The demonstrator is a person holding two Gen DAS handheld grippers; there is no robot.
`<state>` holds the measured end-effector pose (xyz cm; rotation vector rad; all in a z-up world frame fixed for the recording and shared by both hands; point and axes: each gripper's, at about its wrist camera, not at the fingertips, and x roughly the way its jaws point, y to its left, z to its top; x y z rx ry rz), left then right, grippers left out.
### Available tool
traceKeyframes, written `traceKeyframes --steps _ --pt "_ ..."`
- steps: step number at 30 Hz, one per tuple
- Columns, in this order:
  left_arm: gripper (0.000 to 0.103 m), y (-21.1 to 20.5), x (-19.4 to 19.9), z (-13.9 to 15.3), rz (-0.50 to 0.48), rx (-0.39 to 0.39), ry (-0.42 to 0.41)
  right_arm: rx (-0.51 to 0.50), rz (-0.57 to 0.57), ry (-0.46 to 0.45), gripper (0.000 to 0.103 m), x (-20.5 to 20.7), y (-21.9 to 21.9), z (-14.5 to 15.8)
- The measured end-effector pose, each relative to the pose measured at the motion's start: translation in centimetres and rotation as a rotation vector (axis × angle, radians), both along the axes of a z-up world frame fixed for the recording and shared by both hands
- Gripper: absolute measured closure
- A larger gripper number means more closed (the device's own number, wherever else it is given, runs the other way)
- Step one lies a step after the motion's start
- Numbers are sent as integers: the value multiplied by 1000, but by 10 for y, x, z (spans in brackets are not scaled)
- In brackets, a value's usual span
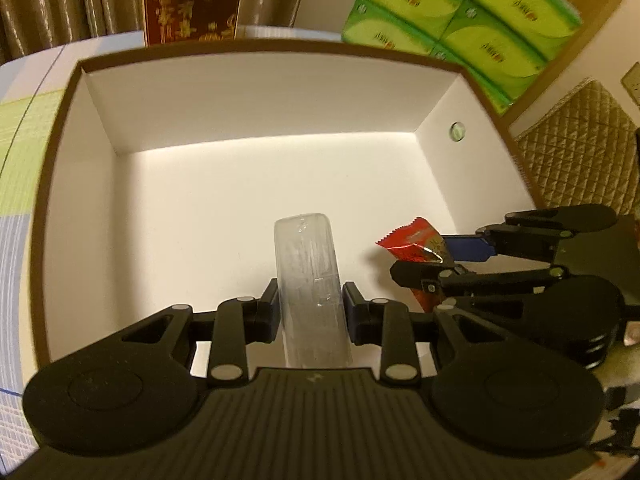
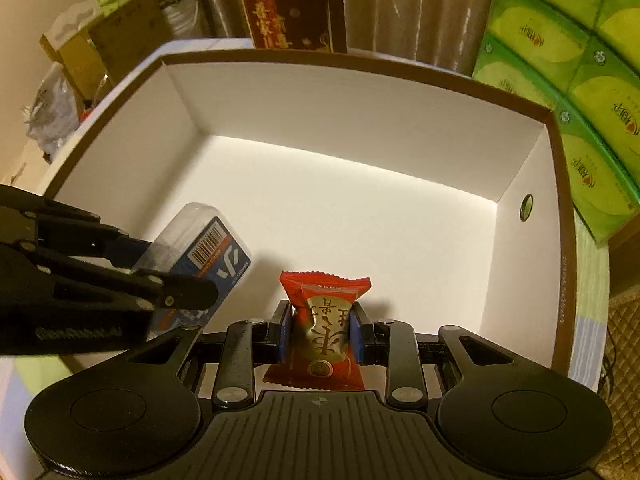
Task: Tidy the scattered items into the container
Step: 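Lift both held items and carry them over the brown box, then open the right tool dropping the candy while the left tool releases the clear box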
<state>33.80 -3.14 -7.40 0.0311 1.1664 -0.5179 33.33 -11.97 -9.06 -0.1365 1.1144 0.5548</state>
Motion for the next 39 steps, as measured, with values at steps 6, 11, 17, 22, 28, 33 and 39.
traceKeyframes --steps 6,11,17,22,28,33,39 --pt "76 -8 7 -11 -10 52 3 -15 9 16 76 5 6 -5" --pt "76 -7 13 -17 -5 70 20 -20 13 39 76 9 8 -11" --pt "70 -2 18 -17 10 61 23 -26 2 21 47 8 6 -8" --pt "67 1 17 -11 3 84 -5 -19 14 15 44 3 2 -2" --pt "59 3 11 -7 -3 102 -19 -18 13 3 36 -6 -3 0" --pt "54 6 4 -3 -9 125 -41 -1 7 -17 32 -15 -8 7" --pt "47 11 -8 8 -8 138 -71 9 -9 -38 28 -25 -13 16"
